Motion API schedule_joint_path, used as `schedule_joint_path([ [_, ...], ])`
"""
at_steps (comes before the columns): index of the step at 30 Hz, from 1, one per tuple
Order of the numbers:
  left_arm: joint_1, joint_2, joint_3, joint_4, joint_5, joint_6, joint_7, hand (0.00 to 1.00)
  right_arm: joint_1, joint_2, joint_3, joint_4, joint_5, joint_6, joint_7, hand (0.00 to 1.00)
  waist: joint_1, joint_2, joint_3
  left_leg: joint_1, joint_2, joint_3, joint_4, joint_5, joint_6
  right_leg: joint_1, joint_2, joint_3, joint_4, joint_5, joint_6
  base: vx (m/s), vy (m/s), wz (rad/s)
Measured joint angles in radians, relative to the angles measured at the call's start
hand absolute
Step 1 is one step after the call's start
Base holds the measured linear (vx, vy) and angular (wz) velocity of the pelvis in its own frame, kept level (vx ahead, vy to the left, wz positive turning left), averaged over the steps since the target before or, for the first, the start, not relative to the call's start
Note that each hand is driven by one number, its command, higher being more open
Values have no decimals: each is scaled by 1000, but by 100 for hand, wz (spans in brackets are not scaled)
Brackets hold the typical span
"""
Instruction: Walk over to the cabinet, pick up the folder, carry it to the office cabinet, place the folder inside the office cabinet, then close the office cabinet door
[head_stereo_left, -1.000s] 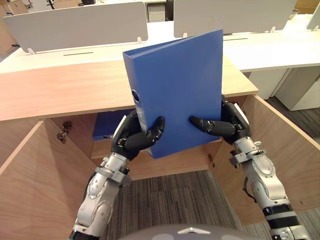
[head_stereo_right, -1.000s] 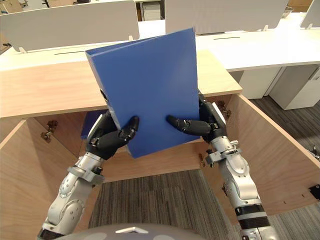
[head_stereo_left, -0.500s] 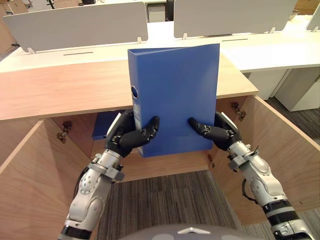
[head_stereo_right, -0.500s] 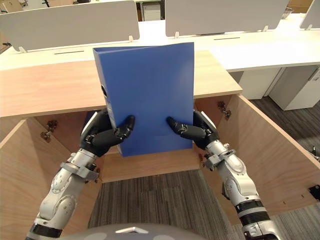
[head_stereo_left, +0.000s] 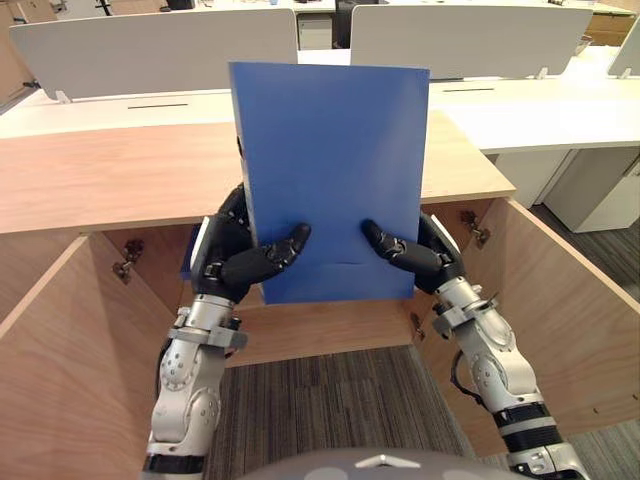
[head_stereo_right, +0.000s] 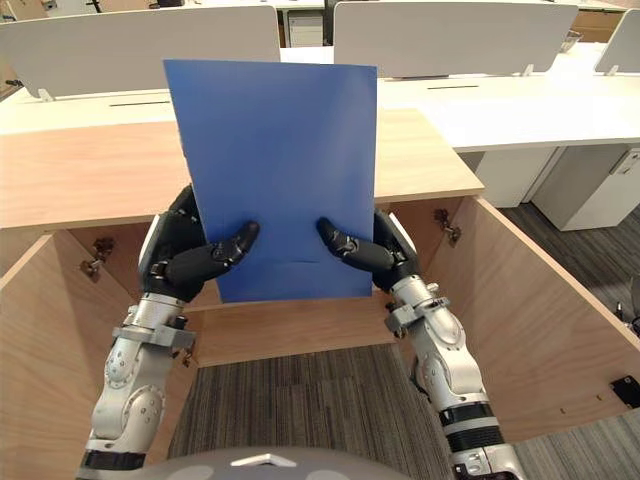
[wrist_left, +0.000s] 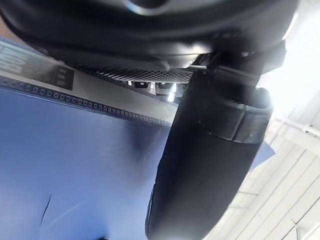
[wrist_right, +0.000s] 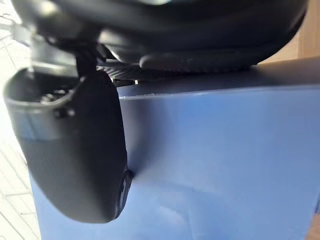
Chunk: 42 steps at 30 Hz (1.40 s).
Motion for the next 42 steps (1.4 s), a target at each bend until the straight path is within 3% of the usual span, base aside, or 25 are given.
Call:
schedule_joint_path([
  [8, 14, -108, 56, -1, 74, -17, 88, 100, 0, 119, -7, -80, -35, -6, -93, 0, 3, 1, 0, -2, -1, -19, -1, 3, 0, 7, -1, -16, -2, -1, 0, -4, -2, 7],
  [16, 107, -234, 302, 21, 191, -47, 300, 100, 27, 190, -96, -162, -115, -54, -164, 0, 11, 6, 4, -3, -3, -31, -10, 4, 0, 10, -4, -31, -6, -7, 2, -3, -6, 4],
  [22, 168, -242, 361, 156, 228, -44, 372, 100, 65, 202, -123, -173, -150, -64, -186, 0, 17, 6, 4, -8, -7, -48, -13, 6, 0, 12, -7, -48, -6, -15, 4, 0, -12, 10],
  [28, 200, -250, 361, 379, 271, -13, 369, 100, 122, 195, -108, -173, -184, -63, -191, 0, 28, 6, 5, -18, -8, -60, -13, 6, 0, 9, -9, -61, -8, -17, 5, -12, -11, 6],
  [35, 197, -242, 359, 775, 349, 53, 345, 100, 148, 113, 18, -121, -206, -60, -186, 0, 31, 1, 8, -20, -8, -63, -13, 8, -2, 7, -8, -64, -12, -18, 4, -2, -1, 0],
  [40, 164, -160, 334, 1077, 389, 76, 327, 100, 148, 25, 132, 26, -312, -53, -175, 0, 35, -7, 30, -21, -4, -65, -13, 10, -6, 7, -3, -64, -13, -18, 3, -28, -14, 1],
  [42, 160, -143, 326, 1117, 402, 81, 322, 100, 148, 0, 165, 54, -349, -48, -175, 0, 35, -6, 45, -21, -4, -65, -13, 11, -6, 7, -4, -63, -13, -18, 3, -36, -5, 0],
])
